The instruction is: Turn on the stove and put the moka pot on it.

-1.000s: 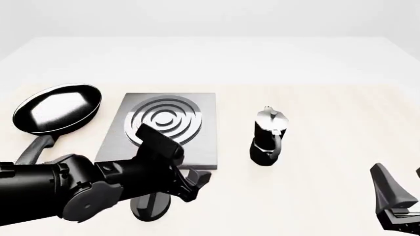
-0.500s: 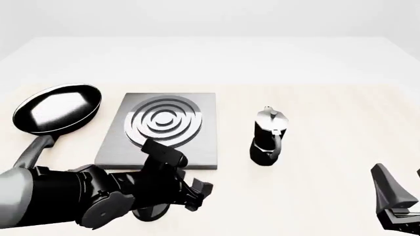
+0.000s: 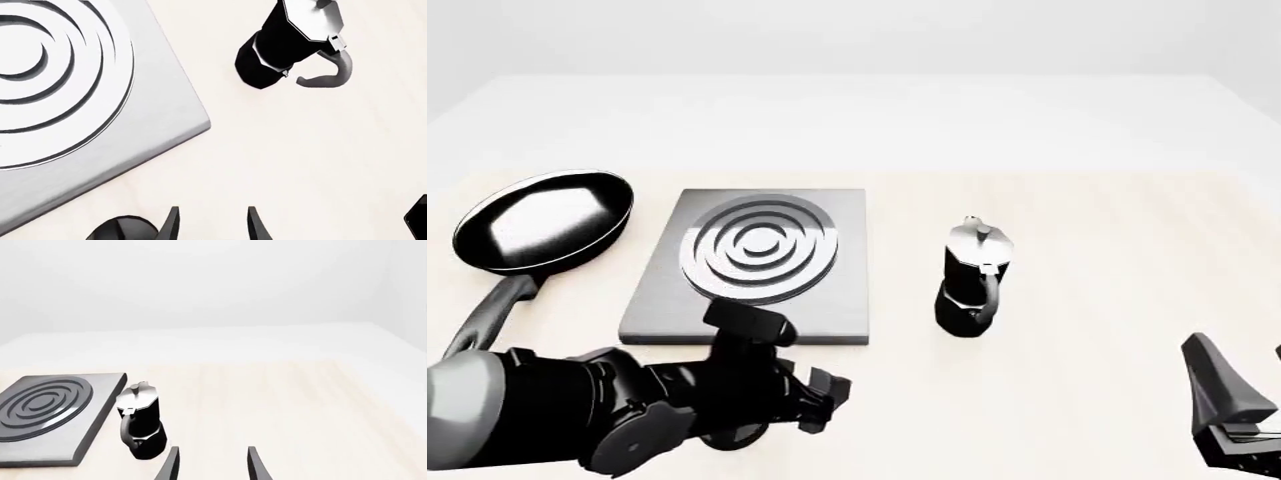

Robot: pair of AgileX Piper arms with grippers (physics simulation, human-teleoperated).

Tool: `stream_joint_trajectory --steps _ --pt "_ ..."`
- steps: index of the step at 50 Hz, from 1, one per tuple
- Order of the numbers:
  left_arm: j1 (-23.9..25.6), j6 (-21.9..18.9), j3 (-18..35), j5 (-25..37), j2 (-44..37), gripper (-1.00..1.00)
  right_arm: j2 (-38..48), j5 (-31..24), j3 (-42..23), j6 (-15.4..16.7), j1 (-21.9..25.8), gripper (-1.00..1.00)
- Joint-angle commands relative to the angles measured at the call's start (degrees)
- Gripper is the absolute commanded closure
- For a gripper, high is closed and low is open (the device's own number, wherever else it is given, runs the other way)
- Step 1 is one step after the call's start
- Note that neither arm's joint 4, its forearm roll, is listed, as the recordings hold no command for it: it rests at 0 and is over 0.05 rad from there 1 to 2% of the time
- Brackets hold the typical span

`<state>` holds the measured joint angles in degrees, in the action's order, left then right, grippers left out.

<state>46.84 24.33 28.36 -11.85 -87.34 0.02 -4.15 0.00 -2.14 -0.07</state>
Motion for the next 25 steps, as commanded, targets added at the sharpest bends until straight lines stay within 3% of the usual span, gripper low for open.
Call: stream_joint_trajectory --steps 1,25 --pt "-1.7 1.2 -1.3 -0.6 0.6 -1.00 0.0 -0.1 0.0 -0.1 -0.2 -1.00" --pt "-5.8 1.5 -3.1 -1.8 0.6 -1.00 0.0 -0.2 0.0 0.0 0.0 -1.00"
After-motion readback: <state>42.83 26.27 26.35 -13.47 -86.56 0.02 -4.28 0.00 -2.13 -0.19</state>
